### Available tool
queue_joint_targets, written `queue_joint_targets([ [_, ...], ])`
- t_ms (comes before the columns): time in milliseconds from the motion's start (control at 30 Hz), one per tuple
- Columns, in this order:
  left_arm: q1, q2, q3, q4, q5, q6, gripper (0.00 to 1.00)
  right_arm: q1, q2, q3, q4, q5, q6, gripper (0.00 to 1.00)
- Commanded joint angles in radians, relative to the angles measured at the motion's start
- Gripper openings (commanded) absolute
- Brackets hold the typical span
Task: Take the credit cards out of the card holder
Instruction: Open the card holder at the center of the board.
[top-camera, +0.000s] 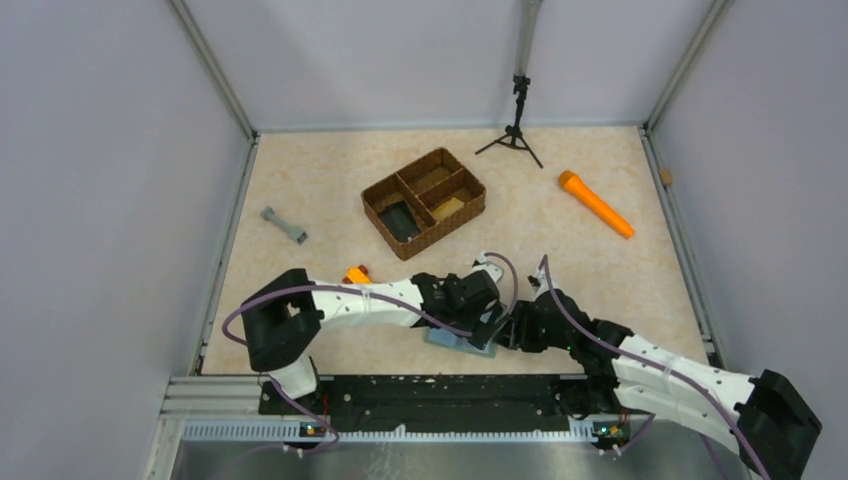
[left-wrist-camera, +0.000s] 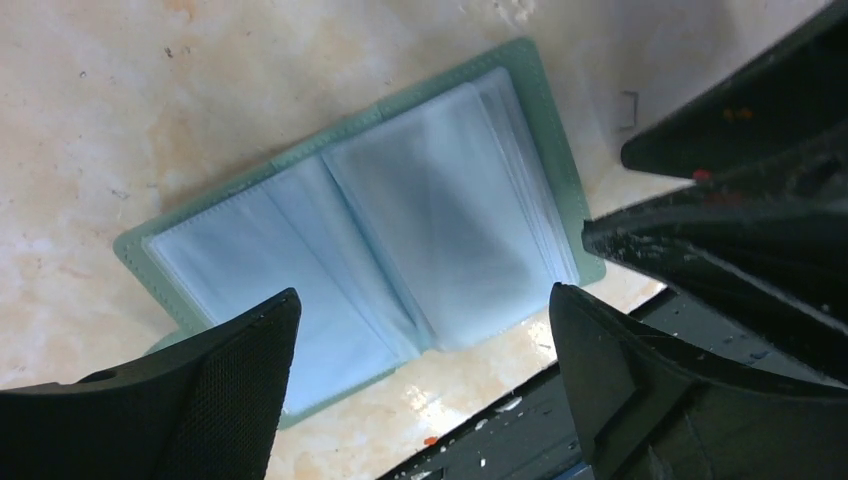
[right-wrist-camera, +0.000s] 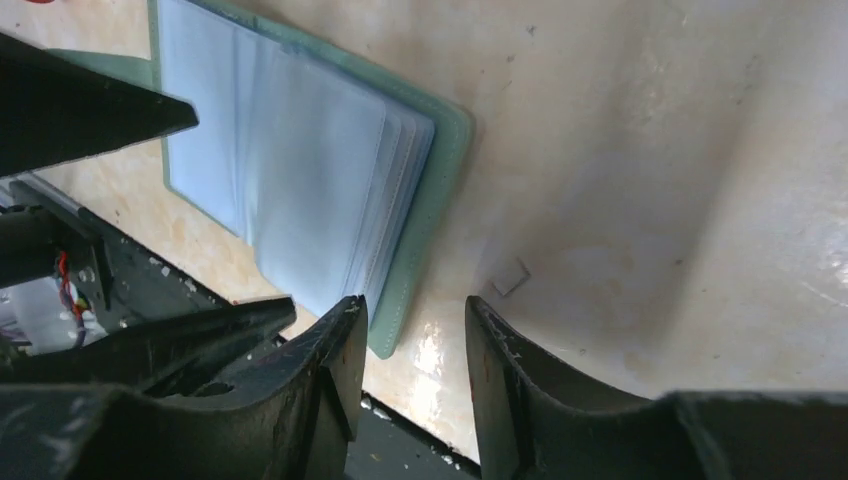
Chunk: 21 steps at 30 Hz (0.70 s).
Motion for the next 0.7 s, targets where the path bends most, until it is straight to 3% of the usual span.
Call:
queue_joint_targets([
  [0,0.063,-0.022,-0.049,0.124,0.137,0.015,0.96,-0.009,0.013,-0.052,0.133,-0.069,0.063,0.41],
  [300,0.096,0.058,-0.051,0.089,0.182,0.022,0.91,-0.01,0.062,-0.116,0.283,-0.089,0.138,0.31],
  [500,0.129,0.075,-0.095,0.111,0.217,-0.002,0.54,-0.015,0.047,-0.143,0.345,-0.098,0.19,0.28],
  [667,0.15,0.05,-0.142,0.155,0.251,-0.016,0.33,-0.025,0.001,-0.177,0.389,-0.1,0.226,0.25],
])
